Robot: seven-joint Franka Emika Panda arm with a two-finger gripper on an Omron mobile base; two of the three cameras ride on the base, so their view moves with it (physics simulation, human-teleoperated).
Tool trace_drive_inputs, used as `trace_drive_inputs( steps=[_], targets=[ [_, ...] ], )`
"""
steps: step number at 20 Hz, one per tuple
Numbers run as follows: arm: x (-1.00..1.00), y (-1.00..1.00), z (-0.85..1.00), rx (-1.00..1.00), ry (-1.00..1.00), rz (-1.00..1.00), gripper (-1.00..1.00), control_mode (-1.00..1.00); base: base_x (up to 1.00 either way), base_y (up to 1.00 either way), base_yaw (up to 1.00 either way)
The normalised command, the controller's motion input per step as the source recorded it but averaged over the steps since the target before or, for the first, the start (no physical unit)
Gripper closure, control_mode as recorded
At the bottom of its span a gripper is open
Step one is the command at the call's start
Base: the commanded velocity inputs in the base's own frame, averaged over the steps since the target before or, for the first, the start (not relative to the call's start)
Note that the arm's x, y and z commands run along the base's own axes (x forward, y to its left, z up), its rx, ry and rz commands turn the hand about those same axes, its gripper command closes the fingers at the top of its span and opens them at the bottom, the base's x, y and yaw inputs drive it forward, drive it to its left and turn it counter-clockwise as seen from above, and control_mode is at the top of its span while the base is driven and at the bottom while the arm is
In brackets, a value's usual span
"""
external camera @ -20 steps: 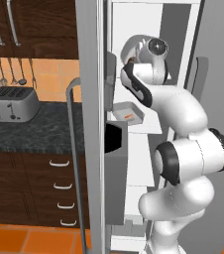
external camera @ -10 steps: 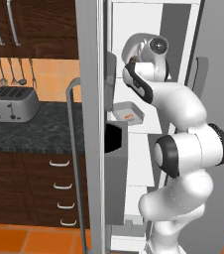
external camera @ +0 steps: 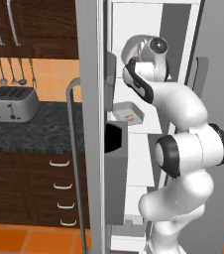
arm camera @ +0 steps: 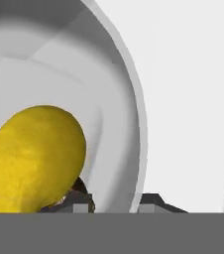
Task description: Take the meat container that has the shrimp and place it on the second highest rack of the freezer. Then take the vegetable container that has the mushroom and lemon and place it on the highest rack of the freezer.
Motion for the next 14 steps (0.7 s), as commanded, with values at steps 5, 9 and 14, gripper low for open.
trace_drive_inputs(
  steps=[5, 9, 14],
  targets=[
    [0.00, 0.00, 0.00, 0.00, 0.00, 0.00, -1.00, -1.00, 0.00, 0.00, 0.00],
    [-0.90, 0.06, -0.01, 0.00, -0.26, 0.00, -1.00, -1.00, 0.00, 0.00, 0.00],
    [-1.00, 0.06, 0.14, 0.00, -0.41, -0.03, -1.00, -1.00, 0.00, 0.00, 0.00]
  ],
)
